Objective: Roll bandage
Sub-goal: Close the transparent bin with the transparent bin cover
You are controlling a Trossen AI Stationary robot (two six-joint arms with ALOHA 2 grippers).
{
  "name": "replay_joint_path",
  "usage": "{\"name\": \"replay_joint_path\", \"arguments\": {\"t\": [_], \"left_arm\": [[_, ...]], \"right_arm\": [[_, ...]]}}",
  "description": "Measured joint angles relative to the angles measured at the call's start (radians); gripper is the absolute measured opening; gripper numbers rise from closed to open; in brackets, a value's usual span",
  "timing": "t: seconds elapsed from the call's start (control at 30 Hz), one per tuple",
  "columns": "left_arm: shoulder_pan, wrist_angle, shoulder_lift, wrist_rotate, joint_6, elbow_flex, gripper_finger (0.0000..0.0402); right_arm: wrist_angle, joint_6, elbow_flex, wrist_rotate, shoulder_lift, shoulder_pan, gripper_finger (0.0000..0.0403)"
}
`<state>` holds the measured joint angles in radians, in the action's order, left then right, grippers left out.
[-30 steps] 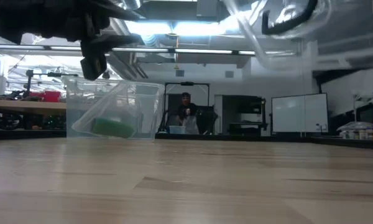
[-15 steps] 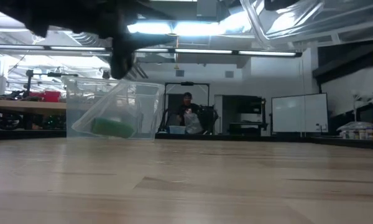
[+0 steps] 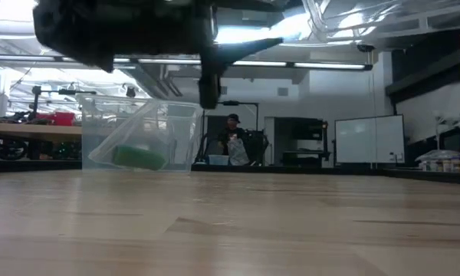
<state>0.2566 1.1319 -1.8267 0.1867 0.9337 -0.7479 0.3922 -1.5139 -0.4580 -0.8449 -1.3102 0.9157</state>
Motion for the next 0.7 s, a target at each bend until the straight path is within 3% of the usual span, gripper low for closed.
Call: {"name": "replay_joint_path", "arguments": {"t": [0.2, 0.7], "left_arm": [[-0.015, 0.276, -0.108, -0.085, 0.044, -0.007, 0.0137], [-0.031, 0.324, -0.304, -0.22, -0.019, -0.221, 0.0137]], "right_arm": [[0.0, 0.023, 0.0, -0.001, 0.0, 0.0, 0.0], [-0.018, 0.089, 0.0, 0.017, 0.0, 0.0, 0.0]]}}
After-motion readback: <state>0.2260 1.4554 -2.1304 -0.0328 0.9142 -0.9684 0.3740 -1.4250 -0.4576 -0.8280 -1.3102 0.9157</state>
